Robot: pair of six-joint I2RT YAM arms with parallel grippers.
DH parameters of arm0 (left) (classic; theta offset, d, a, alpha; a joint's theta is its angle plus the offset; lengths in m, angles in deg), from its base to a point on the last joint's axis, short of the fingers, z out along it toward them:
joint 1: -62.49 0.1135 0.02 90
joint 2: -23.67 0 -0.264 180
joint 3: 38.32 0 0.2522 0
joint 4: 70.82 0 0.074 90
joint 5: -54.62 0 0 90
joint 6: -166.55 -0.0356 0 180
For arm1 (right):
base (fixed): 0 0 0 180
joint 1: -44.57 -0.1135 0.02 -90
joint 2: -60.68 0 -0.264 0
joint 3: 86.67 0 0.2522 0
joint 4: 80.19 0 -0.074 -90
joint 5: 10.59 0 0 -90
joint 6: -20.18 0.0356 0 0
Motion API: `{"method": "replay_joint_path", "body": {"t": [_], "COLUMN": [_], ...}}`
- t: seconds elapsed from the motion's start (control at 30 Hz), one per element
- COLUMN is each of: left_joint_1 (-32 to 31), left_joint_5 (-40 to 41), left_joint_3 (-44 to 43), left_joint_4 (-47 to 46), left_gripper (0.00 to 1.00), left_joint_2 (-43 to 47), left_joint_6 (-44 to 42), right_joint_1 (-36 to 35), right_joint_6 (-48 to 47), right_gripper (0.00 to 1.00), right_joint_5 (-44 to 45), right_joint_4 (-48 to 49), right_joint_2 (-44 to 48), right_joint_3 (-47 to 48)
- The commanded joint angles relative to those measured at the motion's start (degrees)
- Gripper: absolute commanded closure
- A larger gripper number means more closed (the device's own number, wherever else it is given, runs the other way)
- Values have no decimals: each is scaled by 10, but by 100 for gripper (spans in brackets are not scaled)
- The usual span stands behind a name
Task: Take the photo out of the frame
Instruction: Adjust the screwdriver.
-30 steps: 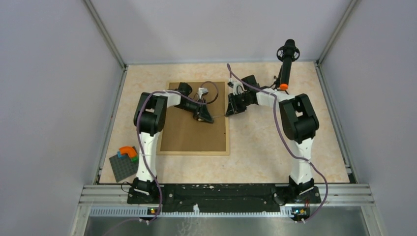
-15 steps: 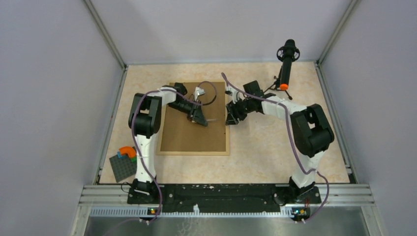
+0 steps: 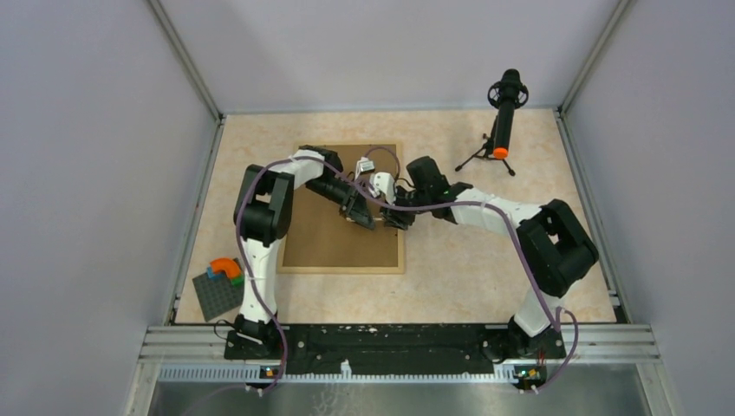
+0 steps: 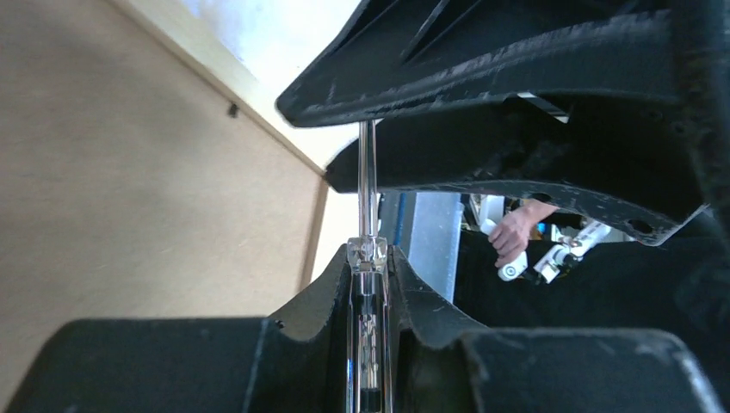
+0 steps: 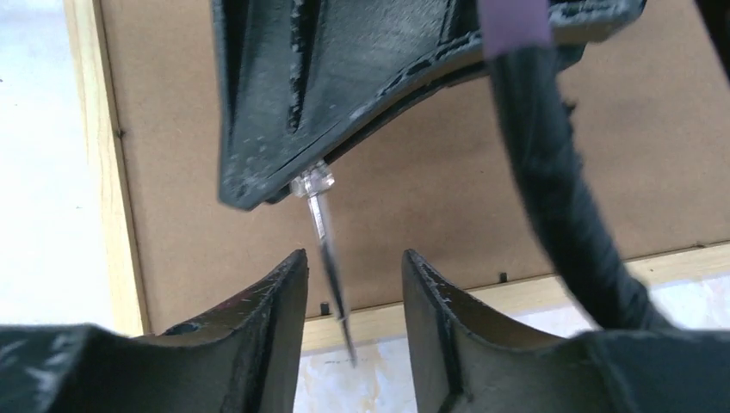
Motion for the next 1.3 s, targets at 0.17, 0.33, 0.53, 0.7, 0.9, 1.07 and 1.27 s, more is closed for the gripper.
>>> {"method": "replay_joint_path", "body": {"t": [0.17, 0.33, 0.53, 0.7, 0.9, 1.07, 1.27], "left_joint_1": [-2, 32, 47, 48, 44, 36, 16], "left_joint_5": [-65, -41, -20, -7, 3, -12, -27], "left_joint_3": [9, 128, 253, 316, 330, 334, 334], "left_joint_4": [29, -213, -420, -523, -570, -629, -621], "left_gripper": [98, 66, 44, 41, 43, 57, 65], "left_joint_2": [47, 132, 210, 247, 247, 231, 234], "left_joint_6": [-5, 222, 393, 483, 512, 557, 537], "right_joint_1": [-40, -40, -40, -40, -42, -49, -53], "right_joint_6": [-89, -1, 76, 90, 128, 160, 174], "right_gripper": [100, 100, 100, 100, 100, 100, 100], "right_joint_5": [14, 4, -11, -12, -39, -46, -27], "right_joint_4": [-4, -23, 3, 22, 56, 46, 49], "right_joint_2": [7, 11, 17, 26, 37, 35, 26], "right_joint_3": [-12, 9, 6, -1, -23, -4, -3]}}
